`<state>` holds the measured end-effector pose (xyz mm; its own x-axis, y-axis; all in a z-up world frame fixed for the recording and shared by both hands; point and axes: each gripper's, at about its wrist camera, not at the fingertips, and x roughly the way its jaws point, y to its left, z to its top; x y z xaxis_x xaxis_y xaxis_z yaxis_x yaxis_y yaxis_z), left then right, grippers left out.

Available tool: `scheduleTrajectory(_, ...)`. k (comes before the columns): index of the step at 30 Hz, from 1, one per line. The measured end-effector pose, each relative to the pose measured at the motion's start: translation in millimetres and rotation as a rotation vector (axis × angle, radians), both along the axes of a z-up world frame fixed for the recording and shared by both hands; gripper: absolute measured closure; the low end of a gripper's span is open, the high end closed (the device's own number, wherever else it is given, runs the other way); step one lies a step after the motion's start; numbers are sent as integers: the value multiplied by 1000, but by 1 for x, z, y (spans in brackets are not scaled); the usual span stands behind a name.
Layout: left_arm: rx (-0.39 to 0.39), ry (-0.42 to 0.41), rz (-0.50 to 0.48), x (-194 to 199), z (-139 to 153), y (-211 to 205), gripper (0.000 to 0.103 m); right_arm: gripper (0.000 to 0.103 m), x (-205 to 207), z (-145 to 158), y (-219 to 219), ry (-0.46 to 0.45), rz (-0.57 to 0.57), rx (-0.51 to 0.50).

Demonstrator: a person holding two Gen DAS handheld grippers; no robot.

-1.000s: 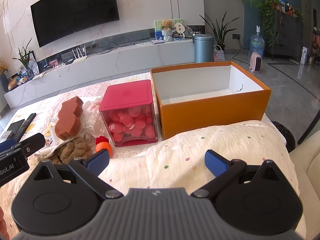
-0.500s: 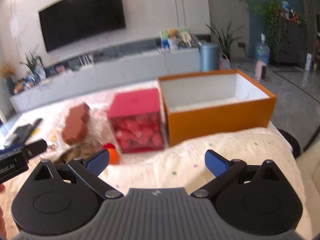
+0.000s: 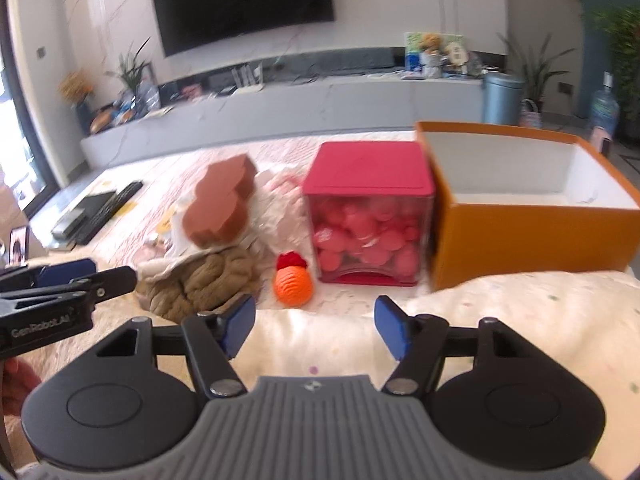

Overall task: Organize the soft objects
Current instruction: 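Grasp the white towel with the left gripper while the right gripper grasps the brown sponge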

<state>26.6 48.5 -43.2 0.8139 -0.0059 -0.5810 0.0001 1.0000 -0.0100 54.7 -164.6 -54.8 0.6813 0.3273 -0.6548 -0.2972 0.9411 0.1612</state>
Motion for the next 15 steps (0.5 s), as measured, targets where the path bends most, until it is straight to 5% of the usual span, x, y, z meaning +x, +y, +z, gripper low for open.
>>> scheduleTrajectory(15,192,192,-121,62,-28,14,26,40,63,-14,56,61,112,-5)
